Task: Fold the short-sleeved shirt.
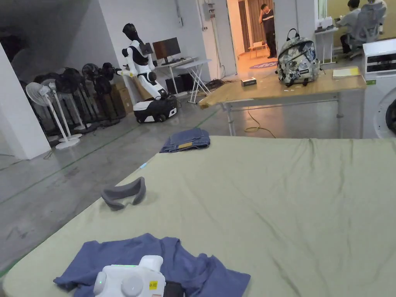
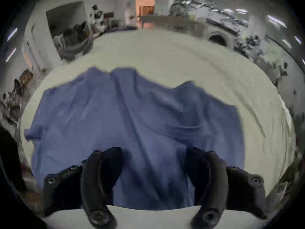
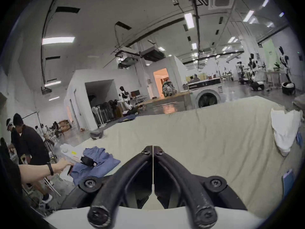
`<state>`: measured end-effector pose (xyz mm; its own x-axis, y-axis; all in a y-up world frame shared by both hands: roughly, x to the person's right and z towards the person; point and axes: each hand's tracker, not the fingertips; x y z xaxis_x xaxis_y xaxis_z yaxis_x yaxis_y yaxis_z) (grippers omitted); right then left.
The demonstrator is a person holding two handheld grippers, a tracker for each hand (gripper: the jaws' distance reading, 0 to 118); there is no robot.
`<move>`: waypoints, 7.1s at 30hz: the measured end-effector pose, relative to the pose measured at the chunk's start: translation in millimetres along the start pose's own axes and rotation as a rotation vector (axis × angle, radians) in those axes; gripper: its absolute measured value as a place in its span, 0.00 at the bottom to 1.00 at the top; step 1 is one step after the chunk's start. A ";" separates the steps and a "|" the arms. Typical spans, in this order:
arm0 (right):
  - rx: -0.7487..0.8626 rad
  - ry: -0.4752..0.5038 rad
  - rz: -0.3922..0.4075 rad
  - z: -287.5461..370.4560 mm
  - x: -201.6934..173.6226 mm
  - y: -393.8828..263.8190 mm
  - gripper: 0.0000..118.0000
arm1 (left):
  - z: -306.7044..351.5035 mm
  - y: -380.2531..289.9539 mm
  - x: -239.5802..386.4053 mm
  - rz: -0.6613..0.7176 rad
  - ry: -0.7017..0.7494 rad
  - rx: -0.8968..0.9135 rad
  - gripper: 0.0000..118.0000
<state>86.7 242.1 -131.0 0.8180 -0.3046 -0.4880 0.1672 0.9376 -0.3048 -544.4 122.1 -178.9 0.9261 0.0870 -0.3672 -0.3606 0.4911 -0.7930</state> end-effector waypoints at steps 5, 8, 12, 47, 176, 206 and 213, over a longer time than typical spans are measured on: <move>-0.011 -0.023 -0.058 -4.0 15.5 -9.9 0.00 | 3.6 -0.2 3.7 -0.110 0.034 0.008 0.00; -0.015 -0.004 -0.143 -1.3 19.9 -12.9 0.00 | 1.0 -0.3 -3.8 -0.030 0.052 0.023 0.00; 0.008 -0.003 -0.092 18.0 20.0 -3.4 0.00 | 56.6 9.1 -14.2 0.170 -0.058 0.165 0.00; 0.186 -0.255 -0.132 163.4 58.9 9.4 0.00 | 55.0 -183.0 554.3 -0.630 -0.961 -0.042 0.00; 0.171 -0.272 0.187 -74.3 78.5 367.9 0.04 | 382.2 200.5 178.3 -0.115 -0.321 1.019 0.00; -0.183 -0.329 -0.091 40.2 150.7 -30.8 0.04 | 145.9 -122.7 154.1 -0.023 -0.399 0.567 0.00; -0.213 -0.400 -0.117 129.2 111.5 -83.0 0.04 | 187.1 -207.7 140.7 -0.057 -0.286 0.552 0.00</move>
<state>235.2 152.0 -54.4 0.9551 -0.2789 -0.0997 0.1889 0.8329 -0.5202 -318.4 194.6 25.1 0.9628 0.2389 -0.1261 -0.2699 0.8706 -0.4115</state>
